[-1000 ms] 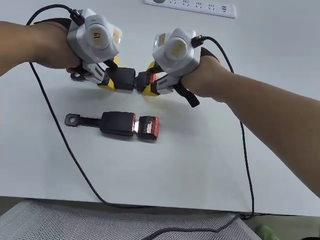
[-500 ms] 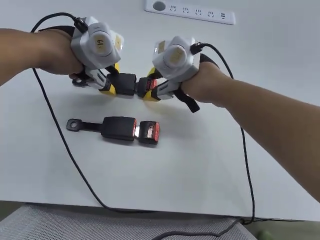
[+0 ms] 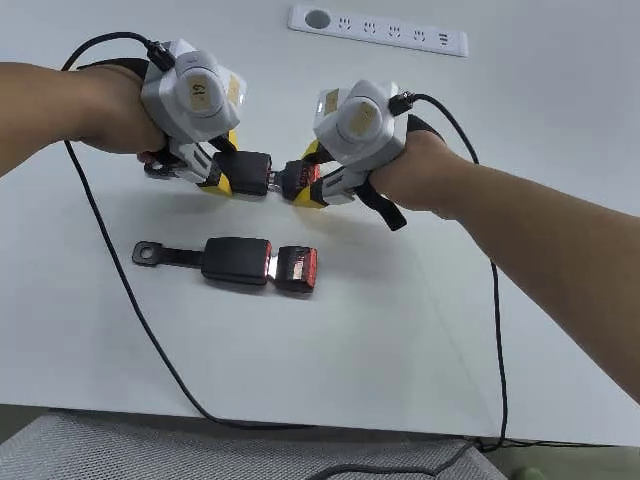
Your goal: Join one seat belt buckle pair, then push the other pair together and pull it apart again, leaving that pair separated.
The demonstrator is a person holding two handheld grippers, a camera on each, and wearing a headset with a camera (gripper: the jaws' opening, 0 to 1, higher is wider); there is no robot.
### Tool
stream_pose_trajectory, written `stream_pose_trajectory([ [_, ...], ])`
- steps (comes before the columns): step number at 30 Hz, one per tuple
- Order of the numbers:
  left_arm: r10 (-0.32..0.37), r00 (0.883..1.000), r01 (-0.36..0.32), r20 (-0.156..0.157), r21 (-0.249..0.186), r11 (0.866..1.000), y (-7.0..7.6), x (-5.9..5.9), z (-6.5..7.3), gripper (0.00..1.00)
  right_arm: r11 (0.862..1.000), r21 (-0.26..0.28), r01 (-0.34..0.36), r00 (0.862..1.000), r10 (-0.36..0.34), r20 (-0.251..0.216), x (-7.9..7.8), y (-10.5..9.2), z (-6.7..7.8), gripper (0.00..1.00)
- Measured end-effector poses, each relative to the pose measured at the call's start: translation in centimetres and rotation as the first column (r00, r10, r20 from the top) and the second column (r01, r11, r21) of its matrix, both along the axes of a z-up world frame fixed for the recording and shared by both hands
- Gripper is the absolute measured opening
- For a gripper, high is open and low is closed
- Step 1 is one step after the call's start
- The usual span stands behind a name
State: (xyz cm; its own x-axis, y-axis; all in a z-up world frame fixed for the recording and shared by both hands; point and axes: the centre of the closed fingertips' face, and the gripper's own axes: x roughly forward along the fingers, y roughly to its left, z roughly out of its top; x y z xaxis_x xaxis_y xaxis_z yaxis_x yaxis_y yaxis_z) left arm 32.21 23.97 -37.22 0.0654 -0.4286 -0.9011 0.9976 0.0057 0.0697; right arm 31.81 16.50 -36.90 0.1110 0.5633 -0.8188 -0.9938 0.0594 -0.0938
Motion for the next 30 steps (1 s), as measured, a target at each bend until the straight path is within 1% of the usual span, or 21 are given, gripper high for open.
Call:
stream_pose_trajectory([
  [1, 0.0, 1.0, 0.0, -0.001, -0.001, 1.0, 0.0, 0.0, 0.0, 0.31, 1.0, 0.009, 0.003, 1.0, -0.003, -0.005, 0.0, 0.0, 0.0, 0.33],
  [3, -0.001, 1.0, 0.001, 0.0, -0.003, 1.0, 0.0, 0.0, 0.0, 0.31, 1.0, 0.009, 0.004, 1.0, -0.004, -0.006, -0.1, 0.1, 0.0, 0.33],
  [6, 0.004, 1.0, -0.004, 0.002, -0.02, 1.0, 0.0, 0.0, 0.1, 0.31, 1.0, 0.005, -0.002, 1.0, 0.002, 0.0, -0.5, 0.1, 0.3, 0.34],
  [9, 0.008, 1.0, -0.008, 0.003, -0.023, 1.0, 0.0, 0.0, 0.1, 0.31, 1.0, 0.002, -0.003, 1.0, 0.003, 0.002, -0.5, -0.5, 0.1, 0.34],
  [10, 0.008, 1.0, -0.008, 0.003, -0.02, 1.0, 0.0, 0.0, 0.1, 0.31, 1.0, 0.007, 0.007, 1.0, -0.007, -0.011, -0.6, -1.0, 0.2, 0.34],
  [11, 0.008, 1.0, -0.008, 0.003, -0.017, 1.0, 0.0, 0.0, 0.1, 0.31, 1.0, 0.013, 0.012, 1.0, -0.012, -0.015, -0.7, -1.3, 0.2, 0.34],
  [12, 0.008, 1.0, -0.008, 0.001, -0.014, 1.0, -0.1, 0.0, 0.1, 0.31, 1.0, -0.004, 0.019, 1.0, -0.019, -0.013, -0.8, -2.0, 0.0, 0.34],
  [13, 0.009, 1.0, -0.009, -0.003, -0.009, 1.0, 0.0, 0.0, 0.1, 0.31, 1.0, 0.021, 0.022, 1.0, -0.021, -0.011, -0.8, -1.9, 0.3, 0.34],
  [14, 0.007, 1.0, -0.007, -0.003, -0.007, 1.0, 0.0, 0.0, 0.1, 0.31, 1.0, 0.005, 0.026, 1.0, -0.026, -0.016, -1.0, -2.6, 0.3, 0.34],
  [15, 0.008, 1.0, -0.008, -0.006, -0.005, 1.0, 0.0, 0.0, 0.1, 0.31, 1.0, 0.005, 0.027, 1.0, -0.027, -0.011, -1.2, -3.1, 0.5, 0.34],
  [16, 0.008, 1.0, -0.008, -0.006, -0.003, 1.0, 0.0, 0.0, 0.1, 0.31, 1.0, 0.002, 0.028, 1.0, -0.028, -0.008, -0.9, -3.2, 0.3, 0.34],
  [20, 0.011, 1.0, -0.011, -0.008, 0.001, 1.0, 0.0, 0.0, 0.1, 0.31, 0.999, -0.018, 0.029, 1.0, -0.029, 0.002, -1.3, -5.3, 0.5, 0.35],
  [26, 0.014, 1.0, -0.014, -0.009, 0.01, 1.0, -0.1, 0.1, 0.1, 0.32, 0.998, -0.054, 0.043, 0.999, -0.043, -0.002, -1.8, -8.8, 0.5, 0.35],
  [30, 0.02, 1.0, -0.02, -0.008, 0.009, 1.0, -0.1, 0.0, 0.2, 0.32, 0.997, -0.06, 0.057, 0.998, -0.058, -0.011, -2.1, -10.4, 0.6, 0.35],
])
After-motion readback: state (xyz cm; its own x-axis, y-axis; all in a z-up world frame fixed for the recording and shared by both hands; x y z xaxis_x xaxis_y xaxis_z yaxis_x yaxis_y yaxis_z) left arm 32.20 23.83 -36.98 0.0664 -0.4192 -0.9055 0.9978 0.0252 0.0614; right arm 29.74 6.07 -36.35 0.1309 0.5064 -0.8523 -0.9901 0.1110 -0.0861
